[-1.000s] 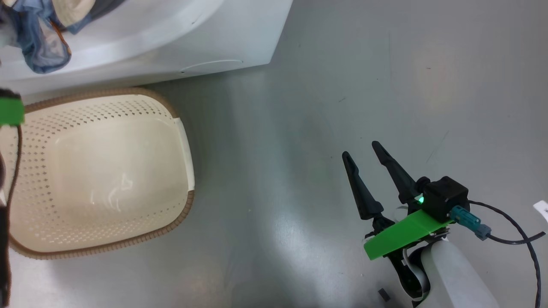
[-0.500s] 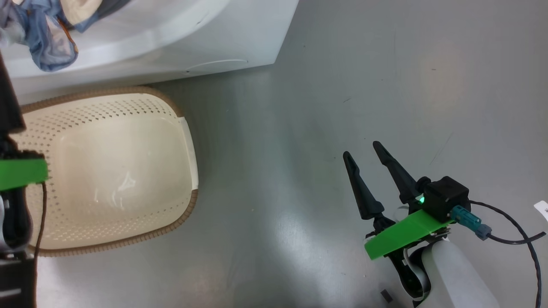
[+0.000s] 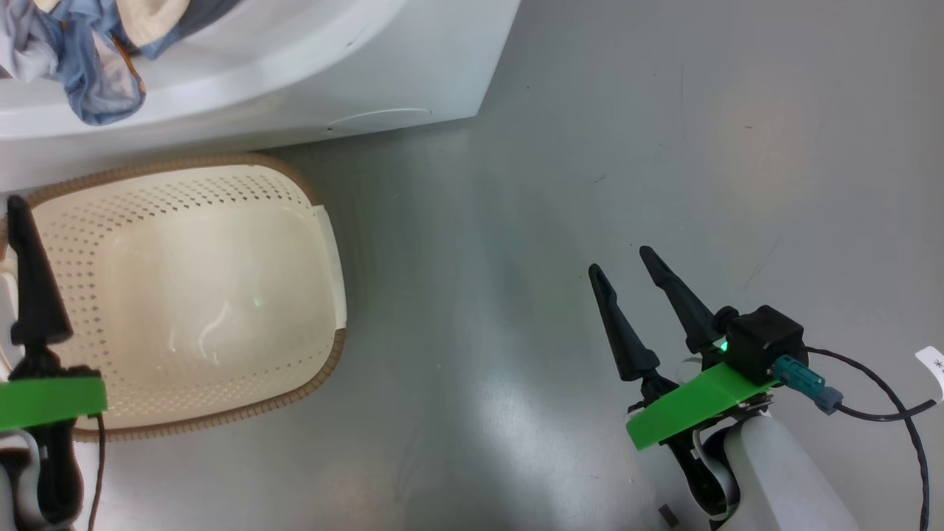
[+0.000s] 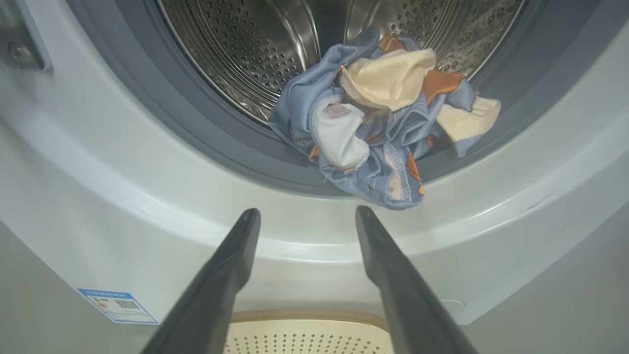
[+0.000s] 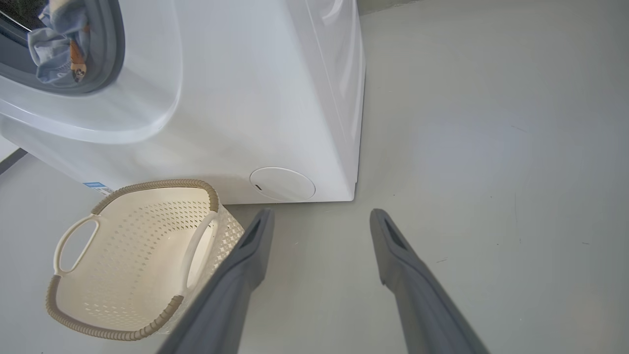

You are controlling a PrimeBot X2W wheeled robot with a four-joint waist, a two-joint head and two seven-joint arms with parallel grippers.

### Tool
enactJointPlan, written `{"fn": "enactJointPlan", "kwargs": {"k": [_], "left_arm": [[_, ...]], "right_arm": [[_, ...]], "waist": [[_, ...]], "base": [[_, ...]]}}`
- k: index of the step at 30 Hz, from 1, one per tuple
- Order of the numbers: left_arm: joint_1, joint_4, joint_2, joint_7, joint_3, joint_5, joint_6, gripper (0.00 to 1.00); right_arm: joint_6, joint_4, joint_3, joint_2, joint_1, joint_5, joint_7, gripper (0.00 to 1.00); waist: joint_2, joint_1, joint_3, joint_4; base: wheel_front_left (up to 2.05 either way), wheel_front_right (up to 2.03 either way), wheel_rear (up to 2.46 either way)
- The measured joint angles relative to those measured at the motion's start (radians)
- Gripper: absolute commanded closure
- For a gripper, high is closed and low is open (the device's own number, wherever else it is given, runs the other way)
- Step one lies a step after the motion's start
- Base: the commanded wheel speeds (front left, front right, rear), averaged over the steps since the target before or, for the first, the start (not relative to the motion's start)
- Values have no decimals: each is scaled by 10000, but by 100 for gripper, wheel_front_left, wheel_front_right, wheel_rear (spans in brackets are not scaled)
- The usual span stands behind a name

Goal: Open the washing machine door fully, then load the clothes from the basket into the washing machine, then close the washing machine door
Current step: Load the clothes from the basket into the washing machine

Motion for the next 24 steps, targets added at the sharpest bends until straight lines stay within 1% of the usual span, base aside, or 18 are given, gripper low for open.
{"fn": "enactJointPlan", "kwargs": {"k": [6, 24], "left_arm": [[579, -90, -224, 0, 142, 36, 0, 0], [1973, -17, -562, 2, 412, 311, 0, 0]], "right_arm": [[0, 67, 65, -2, -98, 0, 0, 0], [0, 105, 73, -2, -106, 4, 0, 0]], "waist": [[0, 0, -38, -28], [0, 0, -115, -160]], "base": [[0, 0, 0], [0, 0, 0]]}}
